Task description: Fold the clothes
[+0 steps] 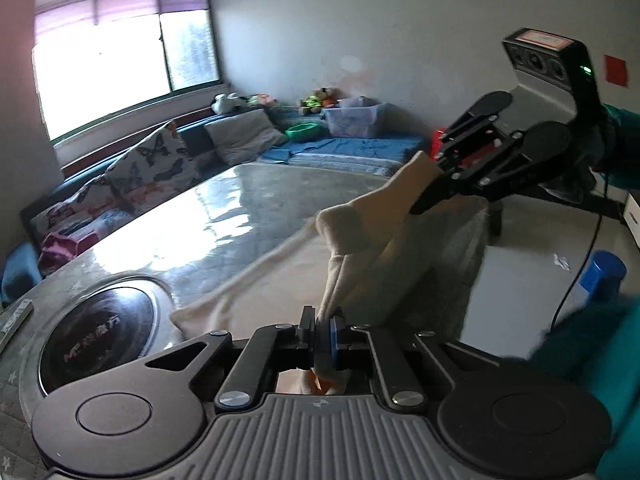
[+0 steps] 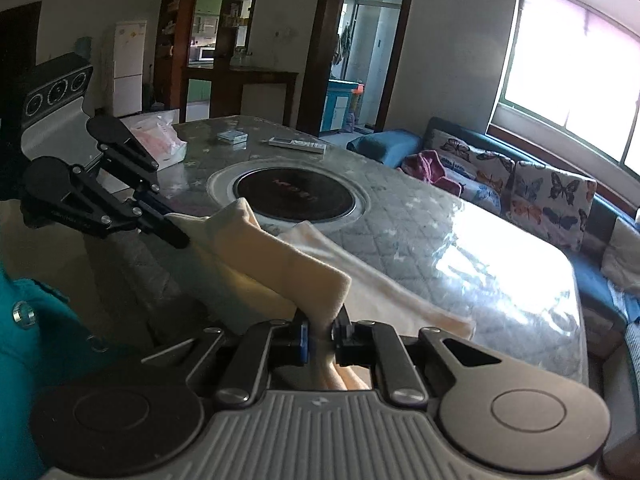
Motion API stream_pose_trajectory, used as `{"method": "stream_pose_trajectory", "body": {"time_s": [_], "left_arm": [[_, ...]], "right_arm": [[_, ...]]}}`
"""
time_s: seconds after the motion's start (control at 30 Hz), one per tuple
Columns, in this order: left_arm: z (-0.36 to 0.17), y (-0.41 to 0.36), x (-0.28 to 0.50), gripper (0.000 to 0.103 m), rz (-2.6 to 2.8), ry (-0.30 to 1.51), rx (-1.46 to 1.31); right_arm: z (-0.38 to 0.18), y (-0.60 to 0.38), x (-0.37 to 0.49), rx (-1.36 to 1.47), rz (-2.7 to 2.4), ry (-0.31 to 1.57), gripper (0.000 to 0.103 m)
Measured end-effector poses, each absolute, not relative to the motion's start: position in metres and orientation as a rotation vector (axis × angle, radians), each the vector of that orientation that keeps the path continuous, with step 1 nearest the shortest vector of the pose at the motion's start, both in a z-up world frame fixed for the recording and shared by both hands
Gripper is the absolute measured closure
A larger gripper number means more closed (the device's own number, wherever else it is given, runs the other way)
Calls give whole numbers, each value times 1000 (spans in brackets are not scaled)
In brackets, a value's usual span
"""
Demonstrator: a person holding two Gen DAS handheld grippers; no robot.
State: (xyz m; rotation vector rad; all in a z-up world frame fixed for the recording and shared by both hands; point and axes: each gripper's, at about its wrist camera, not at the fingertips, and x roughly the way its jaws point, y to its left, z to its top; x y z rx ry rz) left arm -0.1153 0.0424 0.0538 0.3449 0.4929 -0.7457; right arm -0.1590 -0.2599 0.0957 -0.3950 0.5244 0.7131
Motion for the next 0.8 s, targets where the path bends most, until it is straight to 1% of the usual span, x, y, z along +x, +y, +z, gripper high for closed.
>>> {"method": "stream_pose_trajectory", "body": {"time_s": [0.2,0.3,0.47,0.5,0.53,0.57,0.6,0.63,0.67,0.77,0.8], "left_arm": [[57,43,-54,95,-680,523,299],[48,39,-13,95,-633,555,293],[14,36,48,95,-546,655,261],[6,36,55,94,-532,673,248],[-1,37,62,93,-517,690,235],[-7,39,67,92,-503,703,223],[-11,41,69,90,-492,706,213],[-13,43,70,86,-481,707,205],[-15,45,71,85,-471,705,197],[-15,50,70,82,-444,692,175],[-15,52,69,78,-427,690,168]], "right_arm": [[102,-247,-97,-458,739,527,93],[95,-236,-55,-481,740,549,93],[54,-216,15,-455,718,645,92],[45,-214,23,-448,711,663,90],[35,-213,29,-434,694,673,80],[25,-215,33,-412,665,672,76],[18,-218,36,-387,643,674,77],[14,-221,35,-355,624,673,74],[12,-226,34,-320,593,666,70],[7,-247,18,-224,516,628,67],[7,-254,12,-194,490,621,67]]}}
